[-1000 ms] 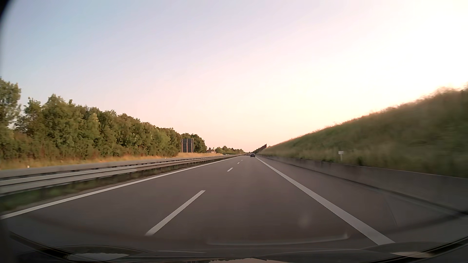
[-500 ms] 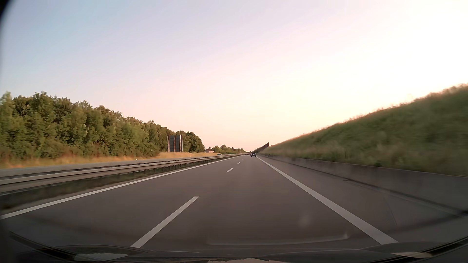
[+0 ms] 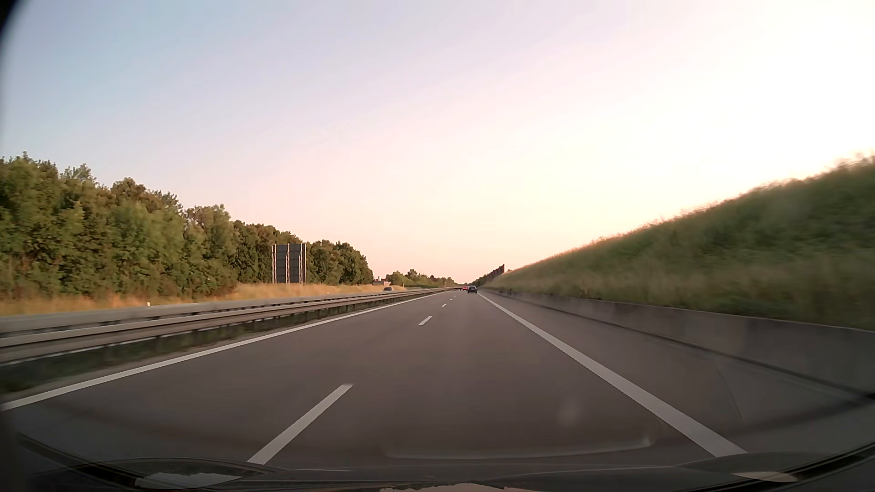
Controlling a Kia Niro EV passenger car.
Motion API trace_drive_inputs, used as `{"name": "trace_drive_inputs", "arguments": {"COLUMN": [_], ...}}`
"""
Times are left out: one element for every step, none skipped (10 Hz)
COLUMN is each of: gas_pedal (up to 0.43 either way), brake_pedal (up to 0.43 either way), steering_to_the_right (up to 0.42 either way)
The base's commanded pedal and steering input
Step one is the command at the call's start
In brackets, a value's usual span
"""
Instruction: Follow the waypoints while adhering to traffic rules and regulations
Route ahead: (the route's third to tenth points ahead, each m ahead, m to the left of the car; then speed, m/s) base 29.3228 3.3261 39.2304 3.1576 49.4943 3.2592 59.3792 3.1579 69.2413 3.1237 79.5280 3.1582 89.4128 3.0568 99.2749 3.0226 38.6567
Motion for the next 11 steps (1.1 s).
{"name": "trace_drive_inputs", "arguments": {"gas_pedal": [0.0, 0.0, 0.0, 0.0, 0.0, 0.0, 0.0, 0.0, 0.0, 0.0, 0.0], "brake_pedal": [0.018, 0.012, 0.012, 0.018, 0.012, 0.018, 0.012, 0.012, 0.012, 0.018, 0.012], "steering_to_the_right": [0.0, -0.001, -0.001, -0.001, -0.001, -0.001, -0.001, -0.001, -0.001, -0.001, -0.001]}}
